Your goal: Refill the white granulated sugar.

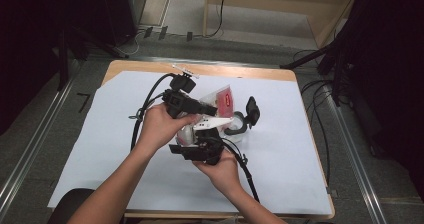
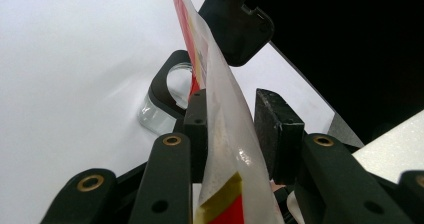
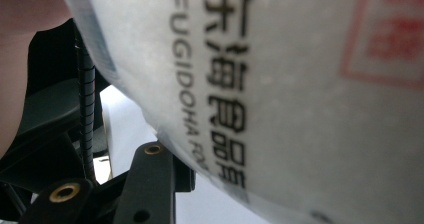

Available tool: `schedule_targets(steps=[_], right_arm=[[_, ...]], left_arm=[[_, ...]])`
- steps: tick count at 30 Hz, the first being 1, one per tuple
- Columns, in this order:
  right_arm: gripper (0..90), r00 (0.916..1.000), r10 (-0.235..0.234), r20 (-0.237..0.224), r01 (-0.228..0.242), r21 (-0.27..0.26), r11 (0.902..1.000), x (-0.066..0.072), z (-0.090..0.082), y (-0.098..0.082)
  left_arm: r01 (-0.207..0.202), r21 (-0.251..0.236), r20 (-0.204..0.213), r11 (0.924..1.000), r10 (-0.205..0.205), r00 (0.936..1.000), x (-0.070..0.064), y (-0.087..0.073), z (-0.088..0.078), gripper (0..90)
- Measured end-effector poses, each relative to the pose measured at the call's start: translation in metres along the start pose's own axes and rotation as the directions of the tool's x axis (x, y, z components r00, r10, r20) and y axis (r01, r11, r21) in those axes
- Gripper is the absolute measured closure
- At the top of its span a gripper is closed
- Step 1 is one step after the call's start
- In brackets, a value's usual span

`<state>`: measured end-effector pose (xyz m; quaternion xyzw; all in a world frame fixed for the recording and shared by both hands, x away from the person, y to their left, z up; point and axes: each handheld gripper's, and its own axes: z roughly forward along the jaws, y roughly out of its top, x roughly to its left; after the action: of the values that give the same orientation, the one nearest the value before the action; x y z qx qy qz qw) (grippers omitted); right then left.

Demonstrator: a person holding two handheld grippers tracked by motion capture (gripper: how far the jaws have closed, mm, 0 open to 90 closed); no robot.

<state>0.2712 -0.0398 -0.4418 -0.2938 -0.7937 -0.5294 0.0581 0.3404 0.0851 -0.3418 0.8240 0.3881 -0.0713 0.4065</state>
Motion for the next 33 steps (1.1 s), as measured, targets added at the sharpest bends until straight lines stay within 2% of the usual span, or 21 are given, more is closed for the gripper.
schedule_targets(steps=[14, 22, 28, 33], right_arm=[[61.5, 0.9999, -0.012, 0.012, 0.012, 0.006, 0.9999, 0.0010, 0.0014, -0.0015], [61.7, 0.9999, -0.001, 0.010, 0.001, -0.003, 1.0000, 0.0009, 0.0007, -0.0014], [61.7, 0.9999, 0.004, 0.010, -0.004, -0.003, 1.0000, 0.0009, 0.0000, -0.0008], [61.8, 0.9999, -0.002, 0.014, 0.002, 0.002, 1.0000, 0.0013, -0.0009, 0.0002]], left_arm=[[0.003, -0.004, 0.007, 1.0000, -0.003, 1.0000, 0.0012, -0.0004, 0.0007, 72.0], [0.001, -0.006, 0.008, 1.0000, -0.001, 1.0000, 0.0006, 0.0000, 0.0009, 71.2], [0.014, -0.009, 0.020, 0.9999, -0.014, 0.9997, 0.0024, 0.0001, 0.0012, 71.3], [0.045, -0.024, 0.022, 0.9987, -0.044, 0.9988, 0.0037, 0.0004, 0.0014, 71.6]])
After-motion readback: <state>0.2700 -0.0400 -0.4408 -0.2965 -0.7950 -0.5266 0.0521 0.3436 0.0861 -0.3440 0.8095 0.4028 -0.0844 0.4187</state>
